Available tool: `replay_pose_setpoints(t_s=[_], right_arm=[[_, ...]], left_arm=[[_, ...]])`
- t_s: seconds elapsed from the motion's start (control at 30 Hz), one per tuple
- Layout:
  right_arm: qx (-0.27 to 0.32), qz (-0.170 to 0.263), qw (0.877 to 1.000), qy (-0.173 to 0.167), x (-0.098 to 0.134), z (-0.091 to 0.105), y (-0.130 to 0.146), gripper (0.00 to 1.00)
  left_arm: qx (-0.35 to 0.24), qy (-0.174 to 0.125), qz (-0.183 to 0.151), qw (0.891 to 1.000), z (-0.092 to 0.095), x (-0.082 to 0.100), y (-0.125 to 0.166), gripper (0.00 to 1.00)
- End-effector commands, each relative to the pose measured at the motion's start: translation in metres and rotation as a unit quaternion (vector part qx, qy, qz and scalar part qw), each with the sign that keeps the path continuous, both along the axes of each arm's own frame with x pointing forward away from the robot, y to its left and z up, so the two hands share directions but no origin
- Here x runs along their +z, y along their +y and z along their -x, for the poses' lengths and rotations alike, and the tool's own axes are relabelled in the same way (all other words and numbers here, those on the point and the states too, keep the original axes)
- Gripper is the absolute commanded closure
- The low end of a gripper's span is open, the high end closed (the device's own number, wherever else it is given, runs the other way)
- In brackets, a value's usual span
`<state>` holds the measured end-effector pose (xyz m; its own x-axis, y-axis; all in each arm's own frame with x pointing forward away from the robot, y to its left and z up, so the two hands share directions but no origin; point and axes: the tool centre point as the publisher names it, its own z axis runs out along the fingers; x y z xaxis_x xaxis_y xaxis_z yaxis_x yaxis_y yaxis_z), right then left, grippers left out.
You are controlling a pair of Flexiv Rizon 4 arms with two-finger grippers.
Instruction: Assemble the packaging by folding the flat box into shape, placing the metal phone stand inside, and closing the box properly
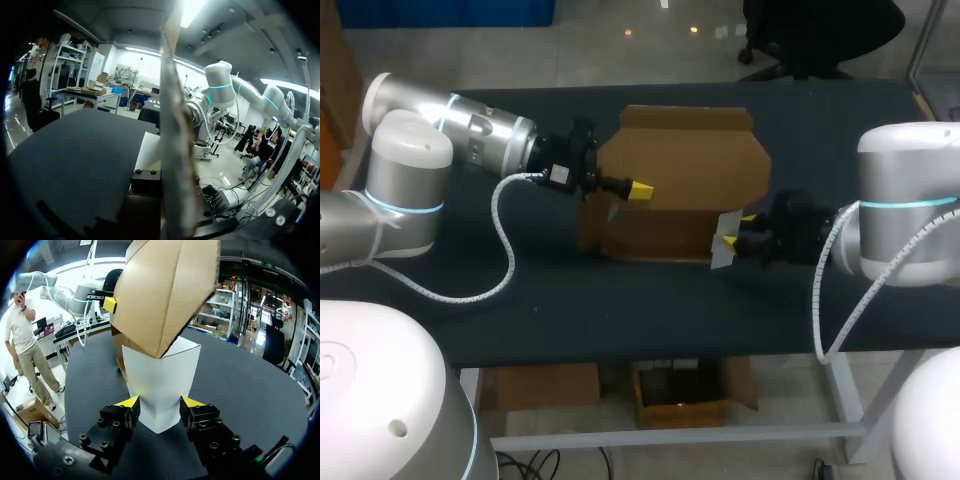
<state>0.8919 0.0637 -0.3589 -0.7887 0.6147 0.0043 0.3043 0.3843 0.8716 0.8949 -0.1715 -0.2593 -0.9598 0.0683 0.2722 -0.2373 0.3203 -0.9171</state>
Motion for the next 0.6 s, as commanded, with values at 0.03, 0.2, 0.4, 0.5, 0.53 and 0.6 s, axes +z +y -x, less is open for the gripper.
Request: replay_pose_setpoints(t_s=[0.03,0.2,0.4,0.5,0.53,0.6], right_arm=[[-0.011,-0.007,1.000,-0.006,-0.0047,-0.0030,0.0057,0.51],[-0.025,-0.016,1.000,0.001,-0.0053,-0.0064,0.0068,0.51],[-0.044,-0.024,0.999,0.010,-0.0072,-0.0090,0.0091,0.51],[-0.055,-0.034,0.998,0.014,-0.0080,-0.0100,0.0092,0.50],[-0.059,-0.037,0.997,0.015,-0.0082,-0.0102,0.0090,0.50],[-0.062,-0.040,0.997,0.015,-0.0083,-0.0103,0.0091,0.51]], left_arm=[[-0.001,0.000,0.000,1.000,0.0007,-0.0033,-0.0016,1.00],[-0.001,0.000,0.000,1.000,0.0007,-0.0033,-0.0016,1.00],[-0.001,0.000,0.000,1.000,0.0007,-0.0033,-0.0016,1.00],[-0.001,0.000,0.000,1.000,0.0007,-0.0033,-0.0016,1.00],[-0.001,0.000,0.000,1.000,0.0007,-0.0033,-0.0016,1.00],[-0.001,0.000,0.000,1.000,0.0007,-0.0033,-0.0016,1.00]])
